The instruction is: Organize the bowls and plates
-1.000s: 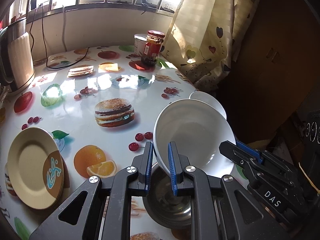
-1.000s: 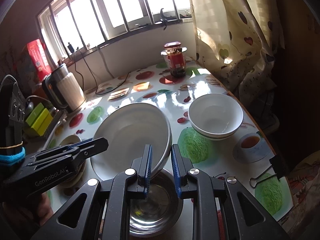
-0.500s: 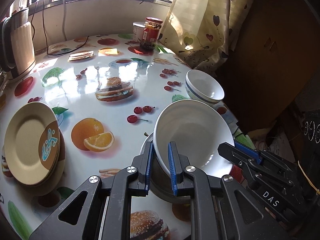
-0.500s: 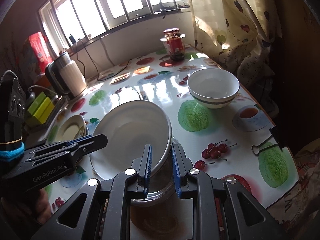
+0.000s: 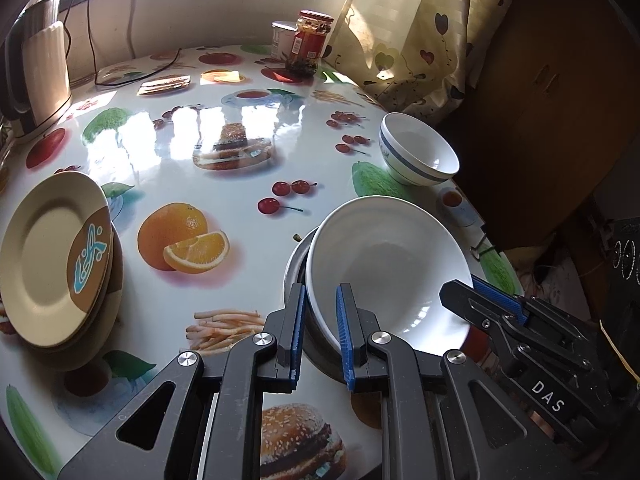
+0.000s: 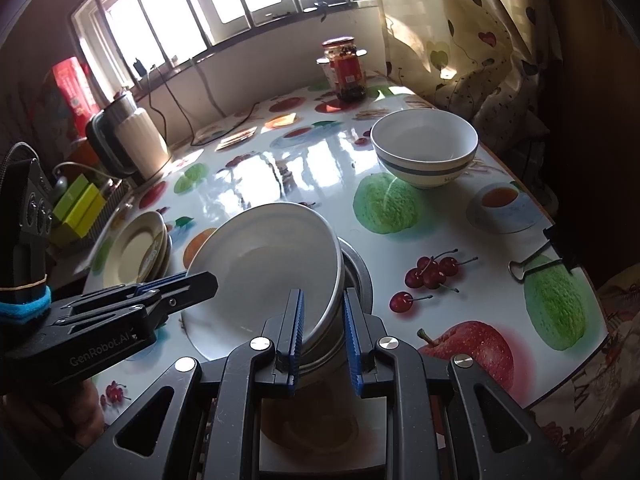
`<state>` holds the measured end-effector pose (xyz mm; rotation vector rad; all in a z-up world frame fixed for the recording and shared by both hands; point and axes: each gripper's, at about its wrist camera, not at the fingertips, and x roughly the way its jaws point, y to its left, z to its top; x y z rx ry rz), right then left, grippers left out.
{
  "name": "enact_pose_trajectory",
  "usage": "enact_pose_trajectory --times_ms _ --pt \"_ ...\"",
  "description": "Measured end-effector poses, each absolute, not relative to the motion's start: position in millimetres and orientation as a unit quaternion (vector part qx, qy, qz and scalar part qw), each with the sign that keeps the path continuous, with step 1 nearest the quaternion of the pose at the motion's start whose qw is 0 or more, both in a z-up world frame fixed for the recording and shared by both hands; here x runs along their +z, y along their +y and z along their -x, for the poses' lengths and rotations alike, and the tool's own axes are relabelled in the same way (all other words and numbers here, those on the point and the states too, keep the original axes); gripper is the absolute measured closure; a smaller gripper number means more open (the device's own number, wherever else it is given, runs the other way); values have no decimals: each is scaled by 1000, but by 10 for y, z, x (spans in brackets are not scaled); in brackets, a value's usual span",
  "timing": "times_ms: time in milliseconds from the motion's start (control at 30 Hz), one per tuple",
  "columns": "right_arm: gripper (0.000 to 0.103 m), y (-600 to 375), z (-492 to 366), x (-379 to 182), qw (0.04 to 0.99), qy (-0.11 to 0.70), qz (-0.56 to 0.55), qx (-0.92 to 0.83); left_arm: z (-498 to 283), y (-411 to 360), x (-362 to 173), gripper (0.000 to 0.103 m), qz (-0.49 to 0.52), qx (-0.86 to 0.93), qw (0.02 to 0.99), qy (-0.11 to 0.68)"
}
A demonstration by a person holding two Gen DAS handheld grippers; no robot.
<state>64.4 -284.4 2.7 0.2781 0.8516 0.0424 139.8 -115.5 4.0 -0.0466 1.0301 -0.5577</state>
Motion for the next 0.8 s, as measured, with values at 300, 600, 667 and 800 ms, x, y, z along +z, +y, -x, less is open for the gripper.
enact_pose_trajectory --times_ms 300,600,667,800 --pt "82 -2860 -656 -2 899 416 -137 21 -1405 -1162 26 87 22 -265 832 486" --pt "80 -2869 -656 -8 900 412 -139 22 -1412 -1136 26 87 32 -268 831 487" --pt "78 -2865 -661 -11 901 410 -140 23 -1413 -1130 25 87 32 -269 830 487" --pt "70 -2867 -668 -13 902 407 -143 21 -1412 -1109 52 87 33 -267 834 482"
